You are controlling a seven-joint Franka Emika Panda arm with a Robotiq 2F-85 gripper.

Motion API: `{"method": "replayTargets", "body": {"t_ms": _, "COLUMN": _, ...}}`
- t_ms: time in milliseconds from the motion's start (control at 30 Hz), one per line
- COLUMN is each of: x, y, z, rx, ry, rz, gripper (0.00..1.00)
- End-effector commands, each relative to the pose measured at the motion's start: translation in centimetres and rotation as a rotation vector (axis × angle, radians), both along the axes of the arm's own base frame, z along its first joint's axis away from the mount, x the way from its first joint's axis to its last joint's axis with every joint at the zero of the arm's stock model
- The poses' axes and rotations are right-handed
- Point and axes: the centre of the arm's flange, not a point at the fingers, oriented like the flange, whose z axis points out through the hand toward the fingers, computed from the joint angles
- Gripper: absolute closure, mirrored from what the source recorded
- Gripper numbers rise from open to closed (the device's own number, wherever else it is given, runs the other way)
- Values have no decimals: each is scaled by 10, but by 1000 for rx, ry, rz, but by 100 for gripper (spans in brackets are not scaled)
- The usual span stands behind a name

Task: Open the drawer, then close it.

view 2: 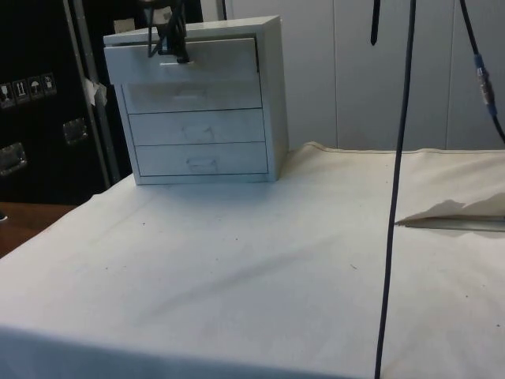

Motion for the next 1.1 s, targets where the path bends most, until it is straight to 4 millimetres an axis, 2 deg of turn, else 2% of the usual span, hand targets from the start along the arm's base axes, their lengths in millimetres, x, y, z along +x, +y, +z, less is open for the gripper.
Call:
{"method": "replayTargets", "body": {"t_ms": 0, "x": 0, "y": -2, "z": 0, "rx": 0, "ry": 0, "rz": 3, "gripper": 100}}
{"method": "replayTargets", "body": {"t_ms": 100, "x": -1, "y": -14, "z": 1, "rx": 9, "ry": -2, "rz": 16, "gripper": 100}}
{"method": "replayTargets", "body": {"t_ms": 300, "x": -2, "y": -28, "z": 1, "rx": 17, "ry": -2, "rz": 17, "gripper": 100}}
{"method": "replayTargets", "body": {"t_ms": 333, "x": -1, "y": -23, "z": 1, "rx": 12, "ry": -3, "rz": 12, "gripper": 100}}
{"method": "replayTargets", "body": {"t_ms": 567, "x": 0, "y": -45, "z": 5, "rx": 37, "ry": -5, "rz": 11, "gripper": 100}}
{"method": "replayTargets", "body": {"t_ms": 633, "x": -1, "y": -42, "z": 5, "rx": 32, "ry": -8, "rz": 7, "gripper": 100}}
{"method": "replayTargets", "body": {"t_ms": 667, "x": 1, "y": -50, "z": 6, "rx": 43, "ry": -6, "rz": 8, "gripper": 100}}
{"method": "replayTargets", "body": {"t_ms": 733, "x": 1, "y": -54, "z": 7, "rx": 51, "ry": -9, "rz": 7, "gripper": 100}}
{"method": "replayTargets", "body": {"t_ms": 1067, "x": 3, "y": -64, "z": 9, "rx": 71, "ry": -13, "rz": -1, "gripper": 100}}
